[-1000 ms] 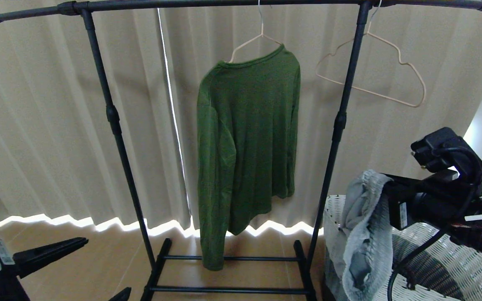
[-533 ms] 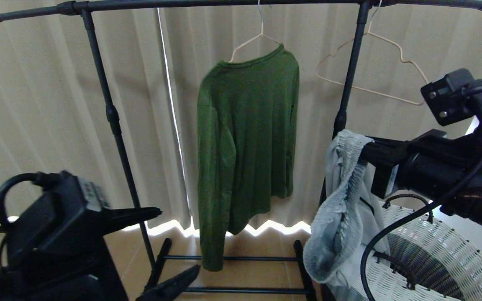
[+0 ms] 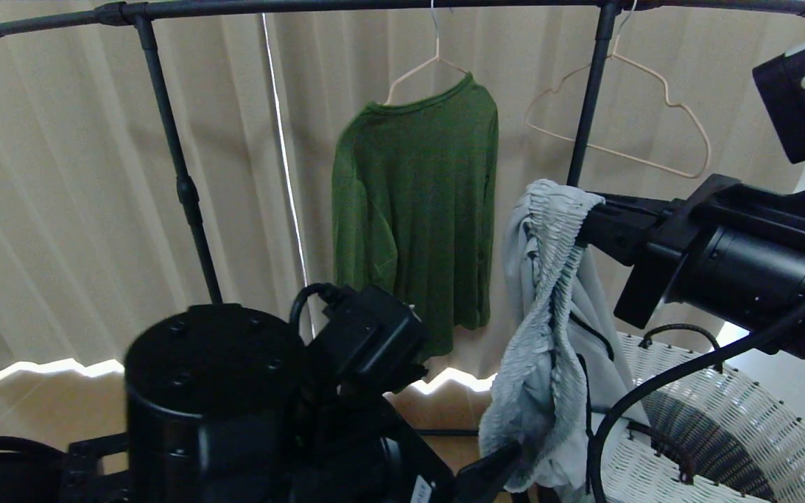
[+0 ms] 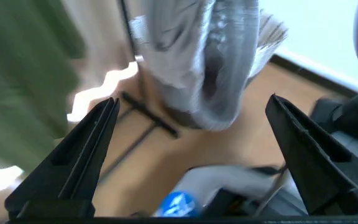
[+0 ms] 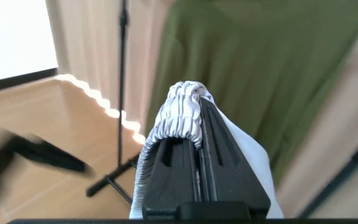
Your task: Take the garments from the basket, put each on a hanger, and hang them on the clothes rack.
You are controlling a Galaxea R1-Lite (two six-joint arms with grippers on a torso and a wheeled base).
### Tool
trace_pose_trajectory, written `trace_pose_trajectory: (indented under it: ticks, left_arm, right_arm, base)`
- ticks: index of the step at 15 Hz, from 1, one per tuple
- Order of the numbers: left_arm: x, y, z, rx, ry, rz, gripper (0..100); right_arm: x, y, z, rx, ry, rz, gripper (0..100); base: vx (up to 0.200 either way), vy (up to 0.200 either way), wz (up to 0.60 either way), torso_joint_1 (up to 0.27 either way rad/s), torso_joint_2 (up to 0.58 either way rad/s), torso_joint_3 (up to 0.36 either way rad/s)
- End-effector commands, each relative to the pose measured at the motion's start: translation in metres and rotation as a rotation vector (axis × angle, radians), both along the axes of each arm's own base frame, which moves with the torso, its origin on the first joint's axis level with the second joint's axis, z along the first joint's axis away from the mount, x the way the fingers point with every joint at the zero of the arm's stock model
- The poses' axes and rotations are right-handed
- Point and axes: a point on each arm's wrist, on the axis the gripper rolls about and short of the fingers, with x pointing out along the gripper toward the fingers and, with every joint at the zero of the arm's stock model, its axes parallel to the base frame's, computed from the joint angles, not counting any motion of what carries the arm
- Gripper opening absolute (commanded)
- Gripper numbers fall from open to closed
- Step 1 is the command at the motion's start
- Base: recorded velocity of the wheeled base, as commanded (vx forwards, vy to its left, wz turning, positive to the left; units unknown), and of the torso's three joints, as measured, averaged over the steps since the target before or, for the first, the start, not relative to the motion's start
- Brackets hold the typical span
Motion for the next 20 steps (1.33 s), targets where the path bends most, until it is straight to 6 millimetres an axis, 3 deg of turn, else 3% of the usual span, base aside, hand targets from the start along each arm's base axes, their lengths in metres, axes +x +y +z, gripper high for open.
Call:
trace_pose_trajectory:
  ticks: [1, 8, 14, 20]
  left_arm:
    - [0.009, -0.019, -0.025, 0.038, 0.049, 0.0, 100]
    - [0.038, -0.018, -0.048, 0.042, 0.114, 0.112, 100]
    - [0.041, -0.023, -0.048, -0.006, 0.102, 0.105, 100]
    - [0.039, -0.018, -0.071, 0.059, 0.141, 0.12, 100]
  right_arm:
    - [-0.003, 0.0, 0.002, 0.006, -0.007, 0.013, 0]
    - [-0.015, -0.011, 0.013, 0.048, -0.04, 0.028, 0]
    - [-0.019, -0.015, 0.012, 0.051, -0.04, 0.03, 0]
    - [-0.024, -0.022, 0.017, 0.07, -0.059, 0.024, 0]
  base:
    - [0.0, 0.0, 0.0, 0.0, 0.0, 0.0]
    - [0.0, 0.0, 0.0, 0.0, 0.0, 0.0]
    - [0.0, 0.0, 0.0, 0.0, 0.0, 0.0]
    - [0.0, 0.0, 0.0, 0.0, 0.0, 0.0]
